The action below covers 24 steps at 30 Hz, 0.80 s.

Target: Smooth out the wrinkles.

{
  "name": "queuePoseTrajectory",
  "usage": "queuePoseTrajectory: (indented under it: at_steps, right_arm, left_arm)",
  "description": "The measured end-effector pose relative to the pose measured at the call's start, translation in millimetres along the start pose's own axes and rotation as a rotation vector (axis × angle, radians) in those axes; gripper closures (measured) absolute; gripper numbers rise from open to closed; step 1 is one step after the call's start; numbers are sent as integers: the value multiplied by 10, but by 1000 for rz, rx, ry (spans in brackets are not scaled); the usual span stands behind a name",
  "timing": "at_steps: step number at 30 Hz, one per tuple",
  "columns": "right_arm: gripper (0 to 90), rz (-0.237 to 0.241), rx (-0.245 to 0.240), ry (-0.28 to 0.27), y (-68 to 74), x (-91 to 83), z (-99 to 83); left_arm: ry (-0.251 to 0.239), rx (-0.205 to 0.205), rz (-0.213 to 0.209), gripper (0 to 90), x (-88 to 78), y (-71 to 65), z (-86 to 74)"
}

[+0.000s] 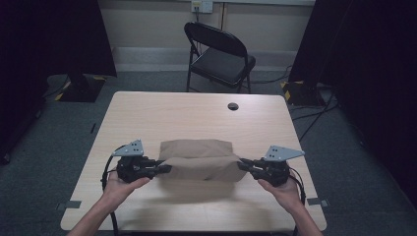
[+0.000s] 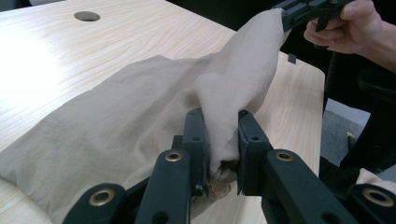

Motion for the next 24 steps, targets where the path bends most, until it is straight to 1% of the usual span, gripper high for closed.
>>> queuePoseTrajectory:
  at_steps: [6, 9, 10, 11, 13, 15, 24]
  right_arm:
    - [790, -6, 17, -5, -47, 41, 20]
    - [799, -6, 16, -2, -59, 60, 19]
    - [822, -4, 13, 2, -64, 82, 18]
    - [826, -5, 11, 2, -66, 90, 18]
    - [835, -6, 11, 5, -68, 113, 18]
    - [843, -8, 12, 6, -76, 135, 20]
    - [854, -23, 20, 11, -129, 242, 33]
  left_arm:
    - [-1, -8, 4, 772, 7, 52, 6]
    - [-4, -14, 6, 772, 11, 72, 14]
    - [-3, -13, 11, 772, 9, 96, 18]
    - [-3, -13, 11, 772, 9, 96, 18]
    - [-4, -25, 18, 772, 12, 145, 17]
    - [-3, -27, 17, 772, 11, 156, 17]
    - [-13, -45, 42, 769, 22, 269, 24]
Point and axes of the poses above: each handheld gripper's, and its own axes: x roughly forward along the jaws, z roughly out of its top, y roughly to its left, the point moved 9 cm from there along x, roughly forward along the jaws, and after that the axes turned 13 degrees about -z, right-handed, at the moved point
